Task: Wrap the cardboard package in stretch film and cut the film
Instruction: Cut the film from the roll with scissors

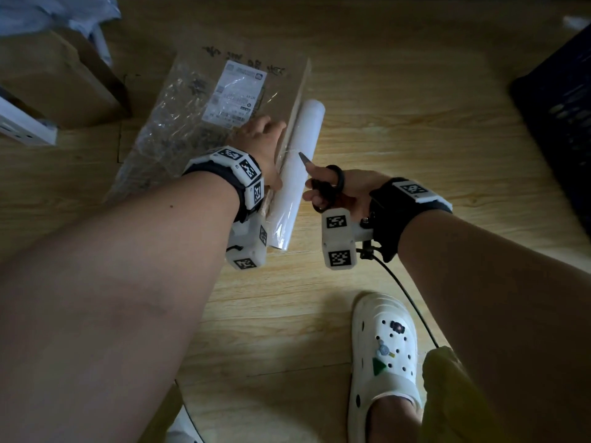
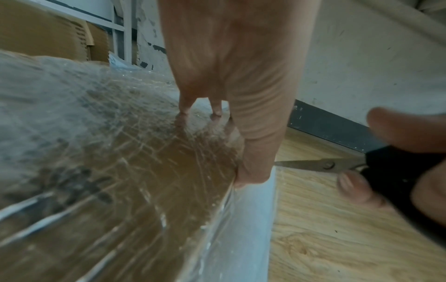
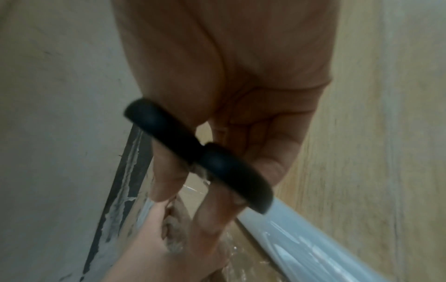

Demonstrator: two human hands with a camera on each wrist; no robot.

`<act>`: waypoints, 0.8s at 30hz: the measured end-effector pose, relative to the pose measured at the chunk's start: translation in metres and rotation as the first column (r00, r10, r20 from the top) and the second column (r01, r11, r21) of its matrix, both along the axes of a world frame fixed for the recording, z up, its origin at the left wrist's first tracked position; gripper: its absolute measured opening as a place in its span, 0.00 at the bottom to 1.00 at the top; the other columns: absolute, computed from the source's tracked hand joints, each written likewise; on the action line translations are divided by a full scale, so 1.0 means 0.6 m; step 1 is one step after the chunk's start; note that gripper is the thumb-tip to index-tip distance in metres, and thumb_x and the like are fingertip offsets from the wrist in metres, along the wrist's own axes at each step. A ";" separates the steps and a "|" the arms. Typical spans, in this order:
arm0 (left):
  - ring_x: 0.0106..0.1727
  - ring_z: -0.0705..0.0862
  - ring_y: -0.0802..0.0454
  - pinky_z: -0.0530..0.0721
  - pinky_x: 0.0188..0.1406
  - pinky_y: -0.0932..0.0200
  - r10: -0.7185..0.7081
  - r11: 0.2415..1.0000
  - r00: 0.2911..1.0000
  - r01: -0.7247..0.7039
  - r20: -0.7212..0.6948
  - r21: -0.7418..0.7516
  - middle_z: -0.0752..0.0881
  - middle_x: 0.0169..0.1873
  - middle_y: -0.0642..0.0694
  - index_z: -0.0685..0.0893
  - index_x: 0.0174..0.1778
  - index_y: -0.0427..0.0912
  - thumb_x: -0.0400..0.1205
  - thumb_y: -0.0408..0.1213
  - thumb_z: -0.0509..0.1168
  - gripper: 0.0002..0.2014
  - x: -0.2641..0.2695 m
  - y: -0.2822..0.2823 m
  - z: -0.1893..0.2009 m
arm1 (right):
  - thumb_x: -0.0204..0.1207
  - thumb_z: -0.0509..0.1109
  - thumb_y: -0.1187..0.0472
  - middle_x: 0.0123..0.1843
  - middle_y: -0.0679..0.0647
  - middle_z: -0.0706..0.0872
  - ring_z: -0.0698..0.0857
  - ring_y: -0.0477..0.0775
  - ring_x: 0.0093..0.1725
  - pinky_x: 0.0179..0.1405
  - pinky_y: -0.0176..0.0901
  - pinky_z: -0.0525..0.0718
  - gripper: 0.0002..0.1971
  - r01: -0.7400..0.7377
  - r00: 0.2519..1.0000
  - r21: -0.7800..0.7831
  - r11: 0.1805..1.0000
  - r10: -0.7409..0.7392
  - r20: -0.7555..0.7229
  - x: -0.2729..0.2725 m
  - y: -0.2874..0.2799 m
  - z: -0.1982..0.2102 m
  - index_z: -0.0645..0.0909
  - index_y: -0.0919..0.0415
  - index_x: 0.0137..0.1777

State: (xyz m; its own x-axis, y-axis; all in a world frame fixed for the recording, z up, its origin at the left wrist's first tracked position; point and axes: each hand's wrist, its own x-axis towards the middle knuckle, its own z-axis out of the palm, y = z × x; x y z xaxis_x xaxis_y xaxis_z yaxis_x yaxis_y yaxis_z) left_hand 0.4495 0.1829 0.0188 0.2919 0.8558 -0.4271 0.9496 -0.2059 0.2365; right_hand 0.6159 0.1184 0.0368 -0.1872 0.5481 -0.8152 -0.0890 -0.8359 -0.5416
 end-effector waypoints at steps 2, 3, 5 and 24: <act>0.82 0.52 0.41 0.59 0.79 0.45 -0.004 1.000 1.000 0.004 -0.007 -0.018 0.50 0.82 0.46 0.51 0.83 0.49 0.65 0.41 0.80 0.56 0.001 0.000 0.002 | 0.77 0.70 0.48 0.32 0.54 0.88 0.83 0.45 0.23 0.24 0.33 0.81 0.16 -0.053 0.998 -0.048 0.997 0.054 0.013 0.008 -0.007 0.001 0.77 0.62 0.44; 0.83 0.51 0.41 0.59 0.79 0.45 -0.005 1.000 1.000 0.004 -0.011 -0.026 0.49 0.82 0.45 0.50 0.83 0.48 0.65 0.40 0.80 0.56 0.001 0.000 0.004 | 0.77 0.70 0.47 0.32 0.54 0.88 0.82 0.45 0.23 0.25 0.33 0.82 0.17 -0.065 0.998 -0.054 0.996 0.065 0.011 0.009 -0.010 0.003 0.77 0.62 0.43; 0.83 0.50 0.42 0.59 0.79 0.45 -0.008 0.999 1.000 0.007 -0.018 -0.035 0.49 0.83 0.45 0.50 0.83 0.48 0.65 0.40 0.80 0.56 0.001 0.001 0.007 | 0.72 0.73 0.43 0.34 0.55 0.89 0.83 0.46 0.24 0.27 0.34 0.84 0.20 -0.090 0.996 -0.049 0.995 0.090 0.015 0.008 -0.016 0.010 0.77 0.62 0.43; 0.79 0.55 0.38 0.68 0.72 0.42 0.003 1.000 1.000 -0.003 -0.002 -0.030 0.56 0.79 0.47 0.57 0.81 0.51 0.65 0.41 0.79 0.51 -0.002 -0.002 0.018 | 0.74 0.67 0.34 0.39 0.63 0.89 0.86 0.58 0.31 0.45 0.51 0.87 0.28 -0.145 0.989 0.017 0.989 0.144 0.038 -0.022 -0.010 -0.002 0.79 0.63 0.46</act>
